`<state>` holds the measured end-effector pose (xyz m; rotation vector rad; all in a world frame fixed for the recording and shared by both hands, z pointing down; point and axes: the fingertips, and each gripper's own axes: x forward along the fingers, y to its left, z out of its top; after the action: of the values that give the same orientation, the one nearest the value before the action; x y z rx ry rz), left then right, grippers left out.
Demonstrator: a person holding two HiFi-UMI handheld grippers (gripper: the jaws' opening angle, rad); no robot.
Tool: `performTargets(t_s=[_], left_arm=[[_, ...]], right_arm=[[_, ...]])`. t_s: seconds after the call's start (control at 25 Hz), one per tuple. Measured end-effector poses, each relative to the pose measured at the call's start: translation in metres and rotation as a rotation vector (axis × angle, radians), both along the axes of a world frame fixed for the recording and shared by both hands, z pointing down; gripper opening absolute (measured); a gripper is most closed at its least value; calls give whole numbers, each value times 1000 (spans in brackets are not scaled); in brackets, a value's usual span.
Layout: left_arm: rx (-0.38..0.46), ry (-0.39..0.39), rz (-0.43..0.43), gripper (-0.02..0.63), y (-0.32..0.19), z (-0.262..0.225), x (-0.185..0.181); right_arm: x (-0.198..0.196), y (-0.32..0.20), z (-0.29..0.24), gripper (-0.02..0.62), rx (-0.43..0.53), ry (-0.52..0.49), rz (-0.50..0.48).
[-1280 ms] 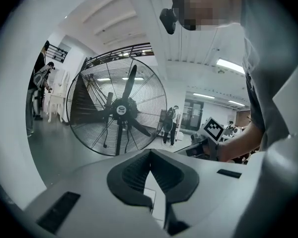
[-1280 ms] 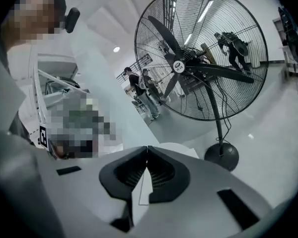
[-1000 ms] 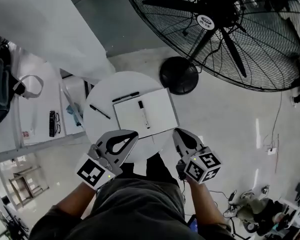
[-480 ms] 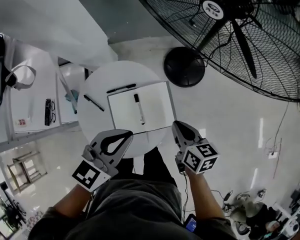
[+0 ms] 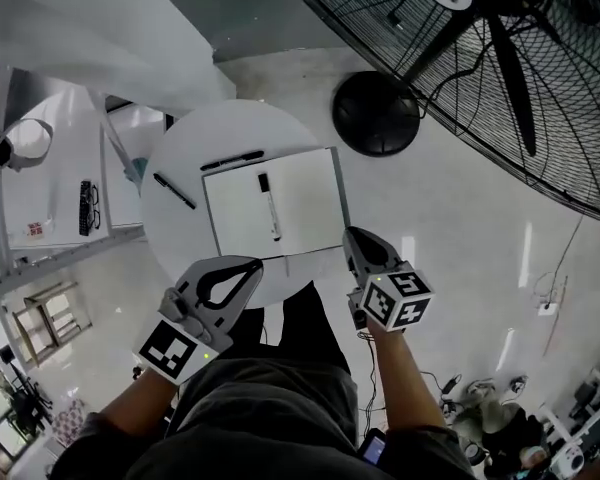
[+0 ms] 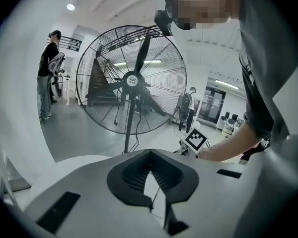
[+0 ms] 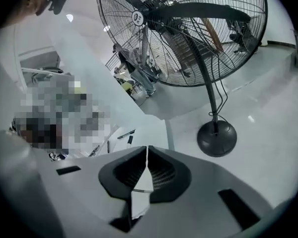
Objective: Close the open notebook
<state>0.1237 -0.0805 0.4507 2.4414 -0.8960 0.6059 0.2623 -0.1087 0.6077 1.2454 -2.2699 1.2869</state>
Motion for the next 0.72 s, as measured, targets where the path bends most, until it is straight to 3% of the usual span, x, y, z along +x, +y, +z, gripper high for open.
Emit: performTargets(t_s=[0.16,0.36,0.72], left_arm=[[-27,-18,10,15,6,15,4],[-55,-17,10,15,10,26,8],[-98,-29,11,15,17,37,9]], right_arm=[[5,-1,23,26,-30,0,-5],[5,1,40,74,-60,-20,-7],[9,11,68,204,-127,-72,2]])
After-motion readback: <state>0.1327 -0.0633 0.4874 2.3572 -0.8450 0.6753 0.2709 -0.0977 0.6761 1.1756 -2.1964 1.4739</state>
